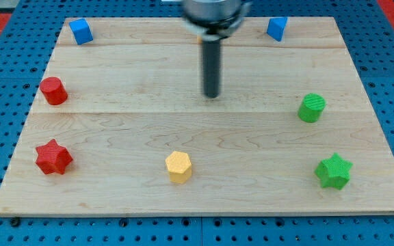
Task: Slide the blue triangle to the bottom right of the yellow heart
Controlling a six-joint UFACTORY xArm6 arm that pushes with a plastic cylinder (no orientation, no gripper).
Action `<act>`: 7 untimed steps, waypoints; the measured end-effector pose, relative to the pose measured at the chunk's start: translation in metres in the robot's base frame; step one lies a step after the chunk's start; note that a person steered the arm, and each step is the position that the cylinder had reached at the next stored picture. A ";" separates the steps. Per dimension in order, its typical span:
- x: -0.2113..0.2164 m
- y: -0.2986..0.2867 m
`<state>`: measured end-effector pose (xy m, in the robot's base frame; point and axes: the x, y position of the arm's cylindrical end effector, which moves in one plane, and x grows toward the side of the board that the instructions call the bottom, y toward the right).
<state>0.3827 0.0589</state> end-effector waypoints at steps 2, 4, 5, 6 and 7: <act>-0.087 0.177; -0.173 0.138; -0.167 0.051; -0.169 0.041; -0.140 0.019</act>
<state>0.2430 0.0783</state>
